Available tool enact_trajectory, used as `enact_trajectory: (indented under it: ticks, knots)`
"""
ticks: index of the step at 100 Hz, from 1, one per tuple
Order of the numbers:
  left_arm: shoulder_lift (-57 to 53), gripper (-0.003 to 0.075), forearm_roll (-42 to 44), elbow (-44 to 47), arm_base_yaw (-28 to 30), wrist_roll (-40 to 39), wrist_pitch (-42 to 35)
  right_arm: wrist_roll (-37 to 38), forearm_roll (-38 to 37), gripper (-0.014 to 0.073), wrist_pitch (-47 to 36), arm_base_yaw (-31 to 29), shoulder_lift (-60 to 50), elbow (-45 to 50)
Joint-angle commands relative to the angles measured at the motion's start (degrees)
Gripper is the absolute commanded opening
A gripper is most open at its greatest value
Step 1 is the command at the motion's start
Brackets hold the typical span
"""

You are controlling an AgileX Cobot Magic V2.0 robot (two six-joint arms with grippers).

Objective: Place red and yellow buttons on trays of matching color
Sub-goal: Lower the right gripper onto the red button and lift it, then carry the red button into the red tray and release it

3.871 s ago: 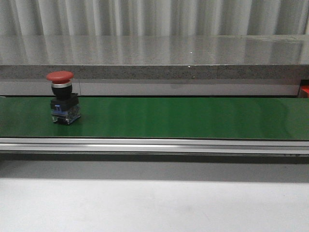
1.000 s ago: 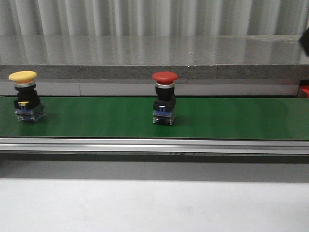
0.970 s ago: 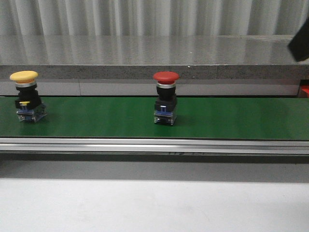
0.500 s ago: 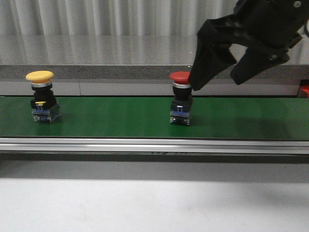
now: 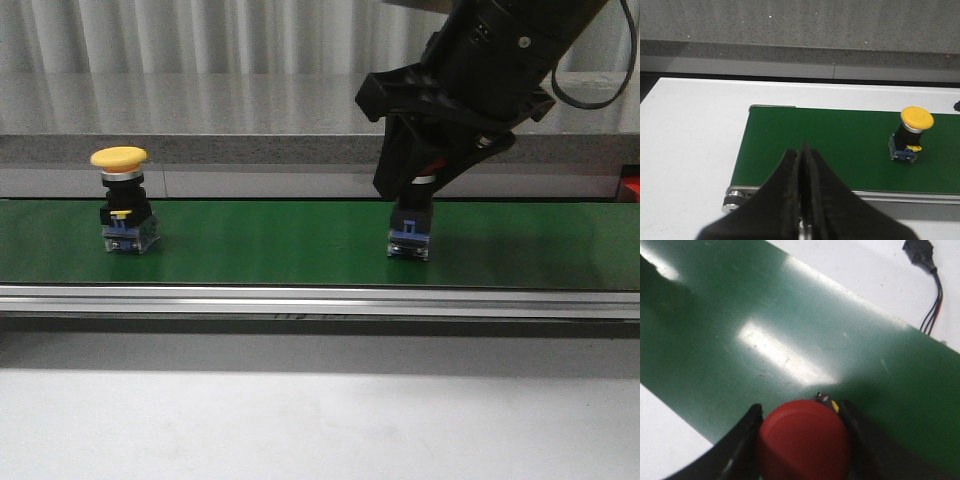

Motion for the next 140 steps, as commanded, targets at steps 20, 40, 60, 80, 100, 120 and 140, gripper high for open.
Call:
enact_trajectory:
  ticks: [20,40,60,80,100,120,140]
  knots:
    - [0.26,-0.002,-0.18,-1.44,-0.52,-0.05,-4.87,0.05,0.65,0.0151,9.92,-10.34,-5.93,-10.77]
    - [0.26,-0.002,-0.18,-1.44,-0.52,-0.05,-4.87,0.05,0.66,0.0151,12.94,-27.02,-7.19,-19.35]
    - [0.26,-0.002,-0.18,-1.44,-0.52,-0.05,-4.87,3.96,0.66,0.0151,7.61,-45.33,-6.23,-20.36]
    - [0.26,-0.002,-0.18,-1.44,-0.52,-0.05,-4.87,5.28,0.66,0.0151,1.93,-56.25,-0.68,-20.36]
    - [0.26,-0.002,-0.18,-1.44,-0.52,-0.05,-4.87,5.28,2.8,0.0151,-3.72,-60.23,7.31,-20.36]
    - [0.26,-0.002,-0.18,-1.44,-0.52,-0.05,-4.87,5.28,2.8,0.0151,-7.19,-60.37,13.74,-21.9]
    - [0.26,-0.002,-0.18,-1.44,-0.52,-0.05,-4.87,5.28,2.8,0.0151,-5.8,-60.37,18.57,-24.91]
